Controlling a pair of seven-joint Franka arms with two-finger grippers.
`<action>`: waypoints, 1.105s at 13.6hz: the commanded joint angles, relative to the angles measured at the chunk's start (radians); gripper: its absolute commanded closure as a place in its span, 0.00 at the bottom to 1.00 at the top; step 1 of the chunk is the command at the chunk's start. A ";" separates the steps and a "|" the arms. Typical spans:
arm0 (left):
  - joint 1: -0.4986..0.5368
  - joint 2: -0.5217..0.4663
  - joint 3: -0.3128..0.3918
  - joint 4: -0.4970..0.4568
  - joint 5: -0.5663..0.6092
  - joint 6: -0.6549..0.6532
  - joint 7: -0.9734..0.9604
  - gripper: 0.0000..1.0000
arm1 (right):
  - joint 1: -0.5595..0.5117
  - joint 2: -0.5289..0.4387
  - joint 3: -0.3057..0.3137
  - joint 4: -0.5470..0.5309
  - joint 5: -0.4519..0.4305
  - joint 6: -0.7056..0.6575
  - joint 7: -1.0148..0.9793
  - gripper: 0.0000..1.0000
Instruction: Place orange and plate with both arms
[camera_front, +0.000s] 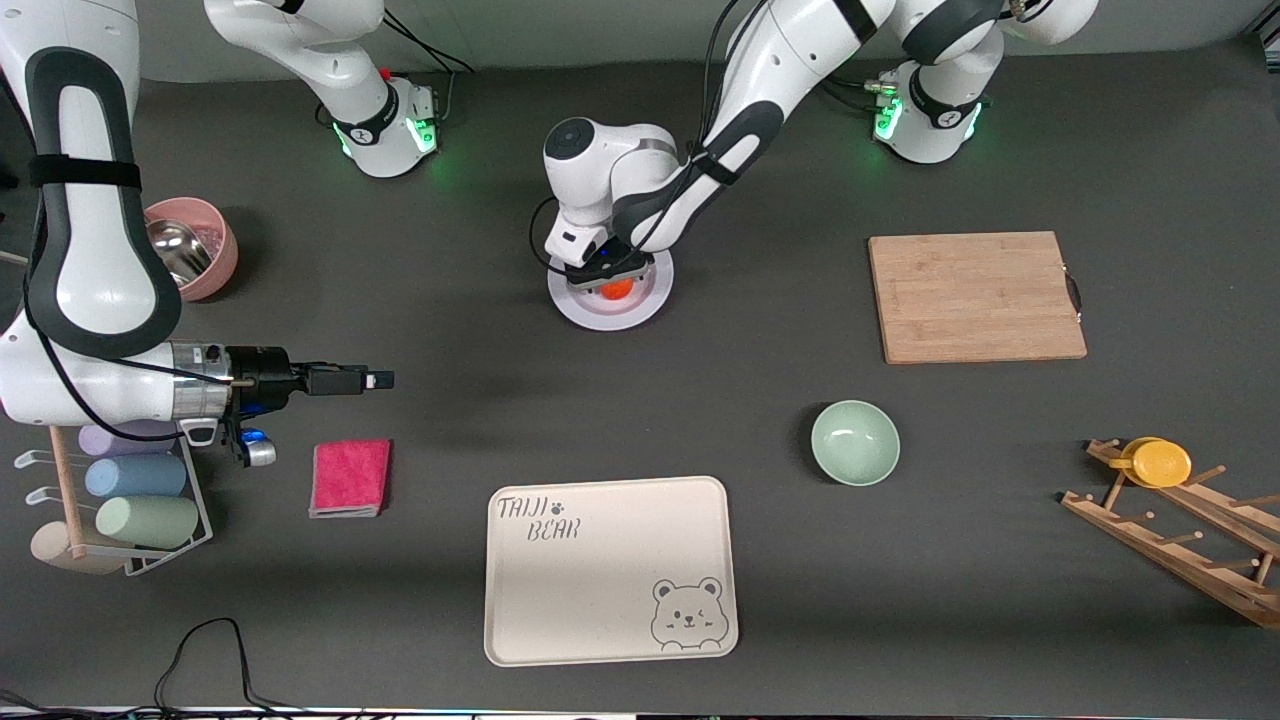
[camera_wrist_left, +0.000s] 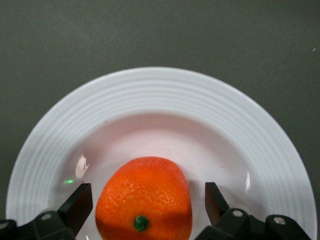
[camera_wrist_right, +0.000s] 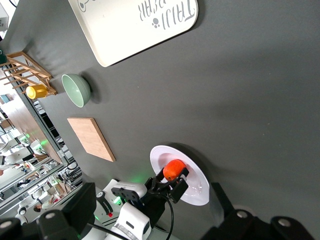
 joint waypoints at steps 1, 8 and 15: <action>0.041 -0.139 -0.034 -0.006 -0.066 -0.132 0.071 0.00 | 0.001 -0.012 -0.005 -0.016 0.025 -0.001 -0.026 0.00; 0.367 -0.602 -0.082 0.006 -0.457 -0.539 0.491 0.00 | -0.013 -0.004 -0.005 -0.020 0.027 -0.005 -0.083 0.00; 0.806 -0.682 -0.076 0.075 -0.526 -0.728 0.959 0.00 | -0.015 0.000 -0.007 -0.072 0.057 -0.002 -0.155 0.00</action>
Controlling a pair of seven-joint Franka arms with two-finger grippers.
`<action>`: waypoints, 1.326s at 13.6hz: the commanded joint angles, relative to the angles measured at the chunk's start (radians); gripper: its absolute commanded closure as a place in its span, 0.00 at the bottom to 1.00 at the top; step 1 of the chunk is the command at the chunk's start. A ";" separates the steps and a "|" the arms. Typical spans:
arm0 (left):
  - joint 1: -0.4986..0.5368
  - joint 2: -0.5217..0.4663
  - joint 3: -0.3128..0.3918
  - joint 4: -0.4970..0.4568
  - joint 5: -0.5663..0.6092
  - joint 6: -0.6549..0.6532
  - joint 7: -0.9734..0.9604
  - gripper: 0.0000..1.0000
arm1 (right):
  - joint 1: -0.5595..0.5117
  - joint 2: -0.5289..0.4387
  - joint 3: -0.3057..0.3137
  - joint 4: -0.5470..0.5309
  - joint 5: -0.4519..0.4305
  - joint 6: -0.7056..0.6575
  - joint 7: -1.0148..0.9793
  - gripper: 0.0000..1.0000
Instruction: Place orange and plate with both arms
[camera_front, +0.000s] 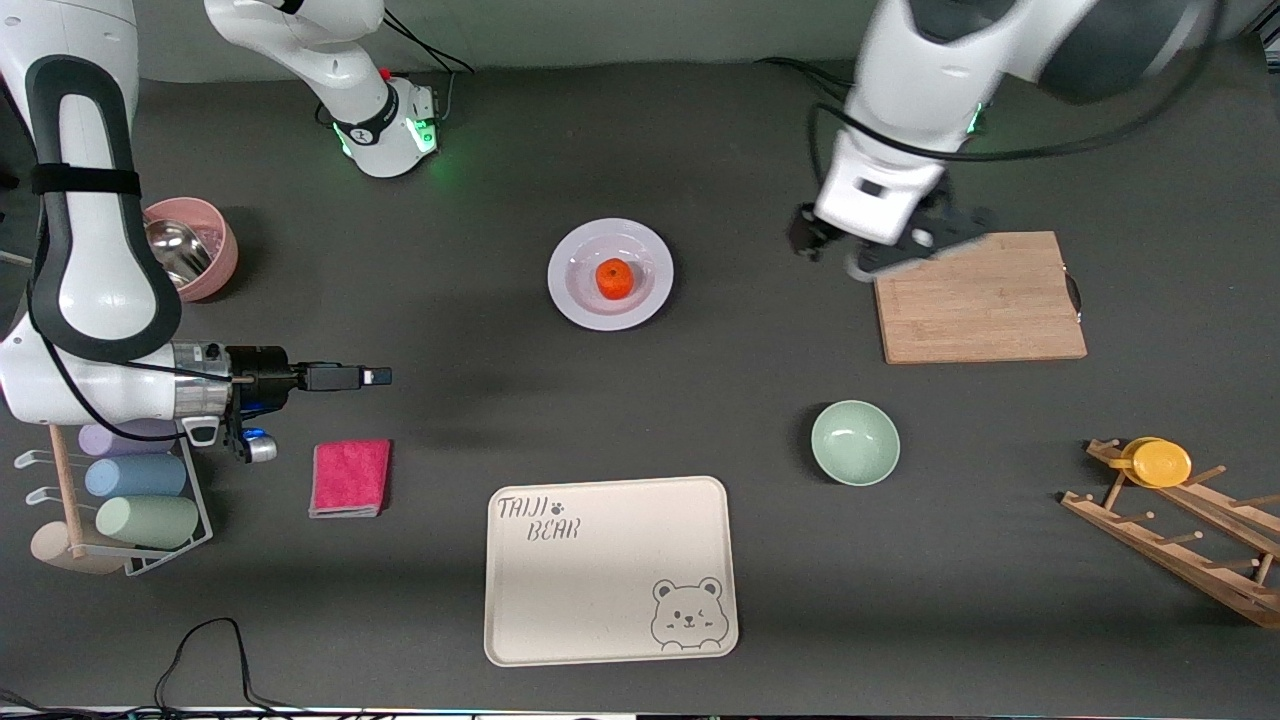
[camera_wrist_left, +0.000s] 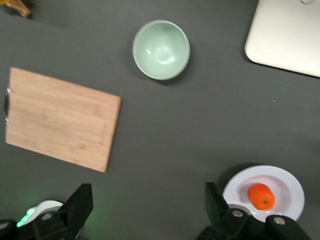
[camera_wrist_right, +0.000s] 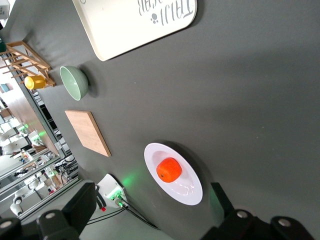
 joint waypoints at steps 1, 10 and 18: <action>0.134 -0.001 -0.012 0.012 -0.017 -0.032 0.152 0.00 | -0.002 -0.002 -0.005 -0.048 0.052 0.006 -0.080 0.00; -0.005 -0.018 0.465 0.005 -0.057 -0.006 0.637 0.00 | -0.003 -0.001 -0.021 -0.151 0.155 0.026 -0.233 0.00; -0.034 -0.021 0.525 -0.005 -0.057 0.054 0.740 0.00 | 0.003 -0.009 -0.038 -0.295 0.327 0.071 -0.377 0.00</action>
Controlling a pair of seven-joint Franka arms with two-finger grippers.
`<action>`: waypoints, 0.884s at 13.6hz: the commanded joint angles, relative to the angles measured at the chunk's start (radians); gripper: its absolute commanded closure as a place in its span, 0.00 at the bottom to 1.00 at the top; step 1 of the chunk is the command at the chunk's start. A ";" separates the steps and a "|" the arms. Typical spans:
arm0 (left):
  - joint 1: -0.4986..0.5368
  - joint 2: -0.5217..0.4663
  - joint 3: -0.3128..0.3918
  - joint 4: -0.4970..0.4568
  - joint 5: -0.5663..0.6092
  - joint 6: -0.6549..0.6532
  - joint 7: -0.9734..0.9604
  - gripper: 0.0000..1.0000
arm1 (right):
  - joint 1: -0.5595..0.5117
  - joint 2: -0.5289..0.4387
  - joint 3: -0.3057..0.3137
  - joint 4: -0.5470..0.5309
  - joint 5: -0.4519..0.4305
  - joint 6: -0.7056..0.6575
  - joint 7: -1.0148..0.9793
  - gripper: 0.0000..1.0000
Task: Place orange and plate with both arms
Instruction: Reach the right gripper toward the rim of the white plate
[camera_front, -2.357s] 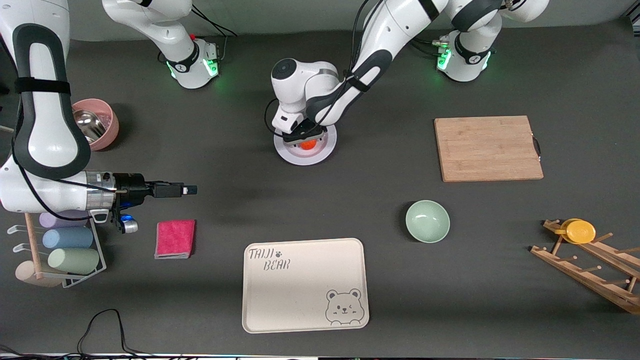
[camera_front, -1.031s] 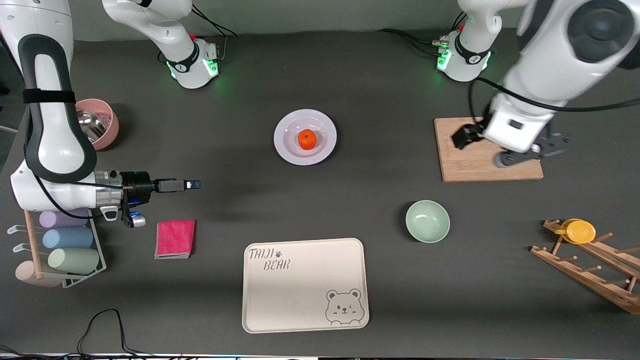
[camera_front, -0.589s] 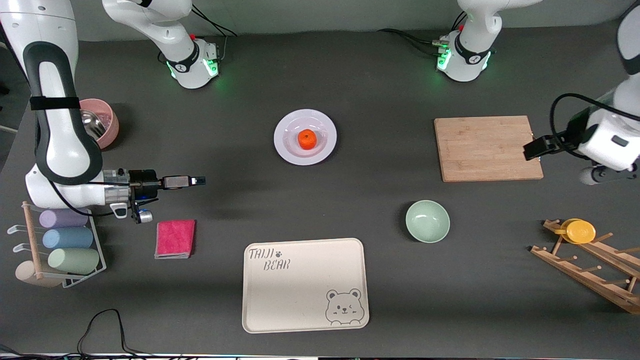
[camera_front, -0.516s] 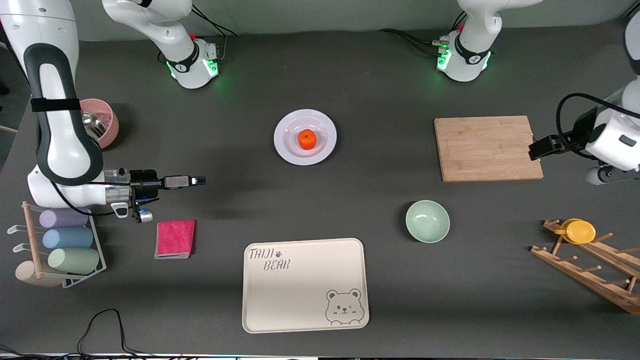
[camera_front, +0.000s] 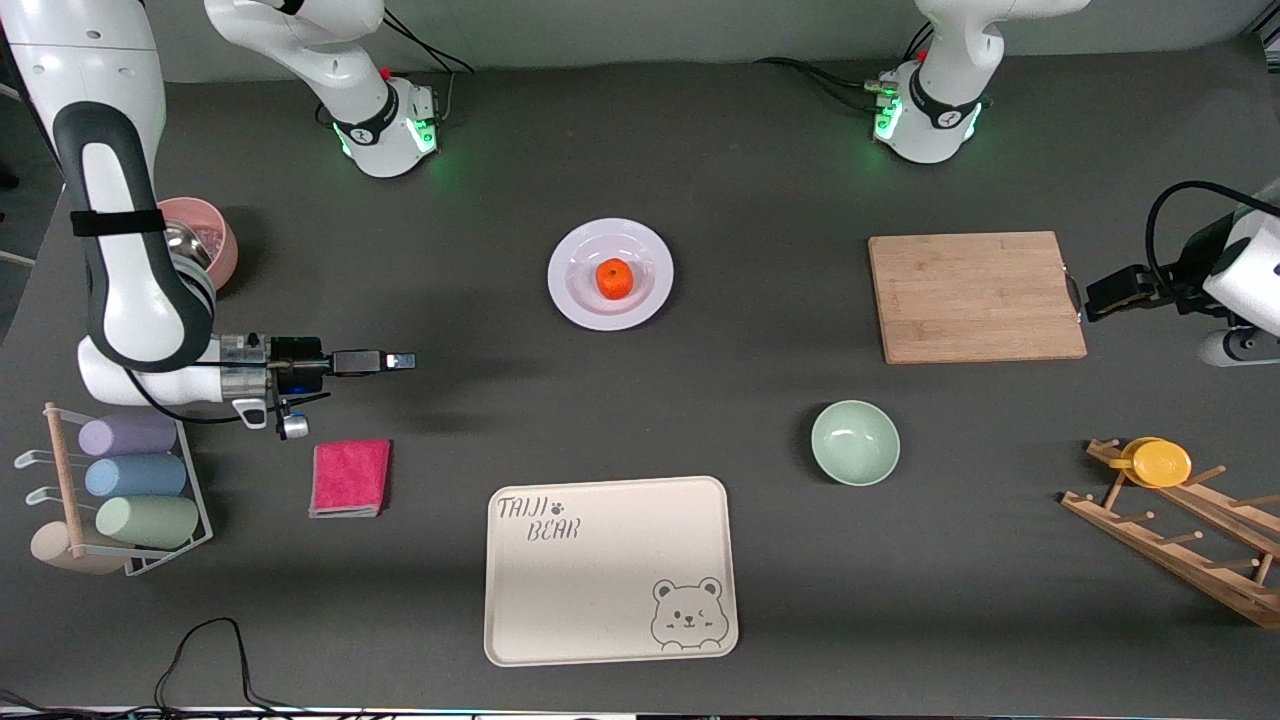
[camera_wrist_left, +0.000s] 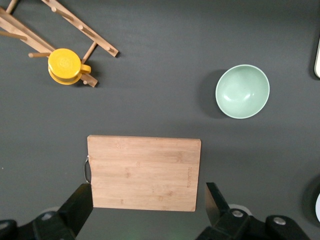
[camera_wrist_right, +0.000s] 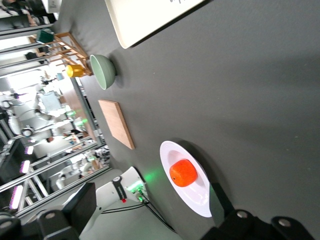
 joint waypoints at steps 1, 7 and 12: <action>-0.020 -0.016 0.010 -0.016 -0.012 0.036 0.010 0.00 | 0.005 -0.018 -0.017 -0.092 0.118 0.023 -0.108 0.00; -0.005 -0.014 -0.019 -0.002 -0.012 0.031 0.004 0.00 | 0.008 -0.042 -0.039 -0.183 0.161 0.022 -0.154 0.00; -0.004 -0.013 -0.013 0.000 -0.033 0.027 0.007 0.00 | 0.031 -0.064 -0.039 -0.306 0.210 0.025 -0.266 0.00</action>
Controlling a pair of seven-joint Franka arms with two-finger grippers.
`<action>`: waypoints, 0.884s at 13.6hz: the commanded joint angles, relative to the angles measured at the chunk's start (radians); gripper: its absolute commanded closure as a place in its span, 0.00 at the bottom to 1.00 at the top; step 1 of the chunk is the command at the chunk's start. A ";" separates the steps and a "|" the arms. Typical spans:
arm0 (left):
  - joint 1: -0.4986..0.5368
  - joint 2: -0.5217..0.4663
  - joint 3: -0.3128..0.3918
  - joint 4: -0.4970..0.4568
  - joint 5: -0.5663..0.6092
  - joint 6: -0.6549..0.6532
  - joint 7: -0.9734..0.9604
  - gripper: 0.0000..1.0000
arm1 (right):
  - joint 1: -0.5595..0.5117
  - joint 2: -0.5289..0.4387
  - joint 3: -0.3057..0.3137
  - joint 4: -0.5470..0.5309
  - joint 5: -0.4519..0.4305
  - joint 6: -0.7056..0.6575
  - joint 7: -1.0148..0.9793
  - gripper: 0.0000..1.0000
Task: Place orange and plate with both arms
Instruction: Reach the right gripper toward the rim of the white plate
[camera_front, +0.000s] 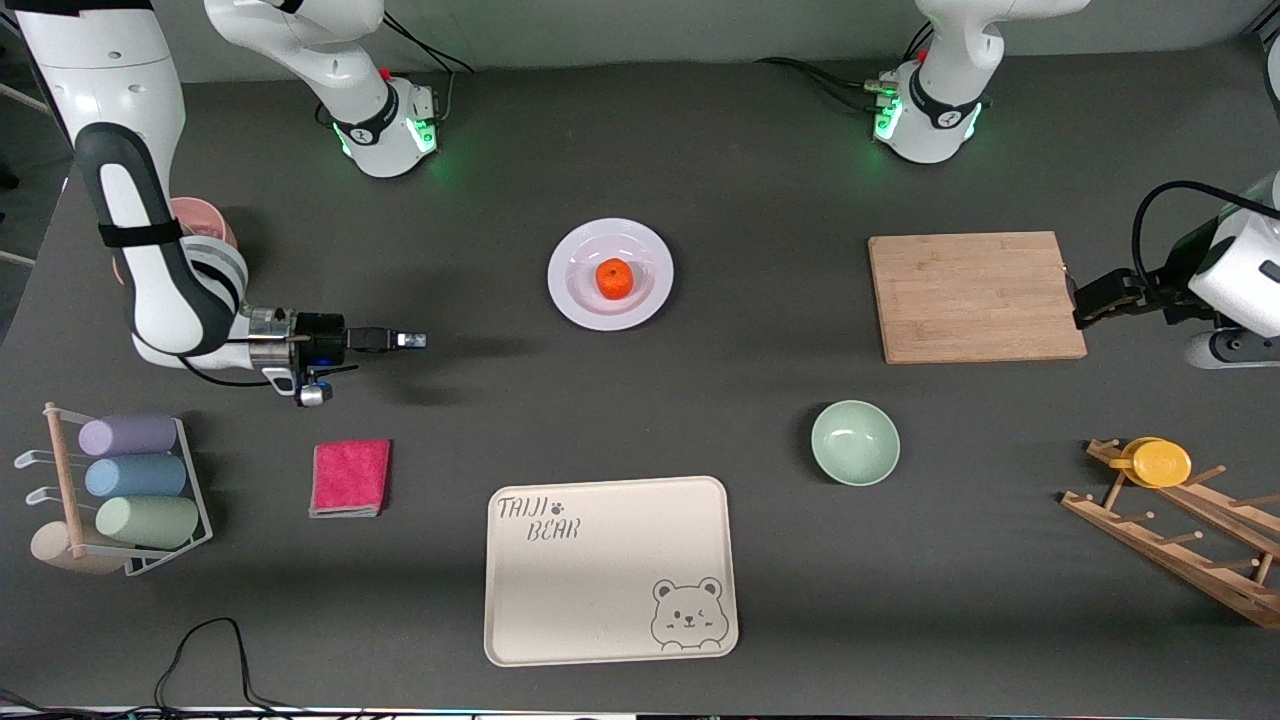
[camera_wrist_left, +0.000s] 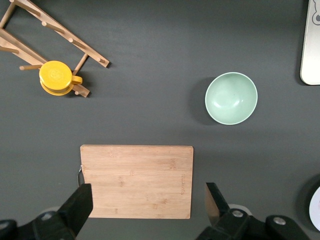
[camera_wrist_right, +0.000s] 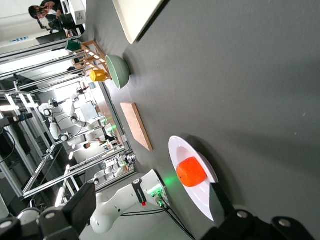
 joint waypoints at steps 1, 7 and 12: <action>0.004 -0.011 0.004 -0.002 -0.018 -0.002 0.010 0.00 | 0.023 -0.040 -0.004 -0.103 0.044 0.012 -0.089 0.00; 0.010 -0.013 0.006 -0.002 -0.018 -0.011 0.078 0.00 | 0.083 -0.045 -0.004 -0.269 0.161 0.023 -0.279 0.00; 0.010 -0.013 0.007 -0.002 -0.014 -0.028 0.076 0.00 | 0.196 -0.010 -0.006 -0.309 0.271 0.078 -0.399 0.00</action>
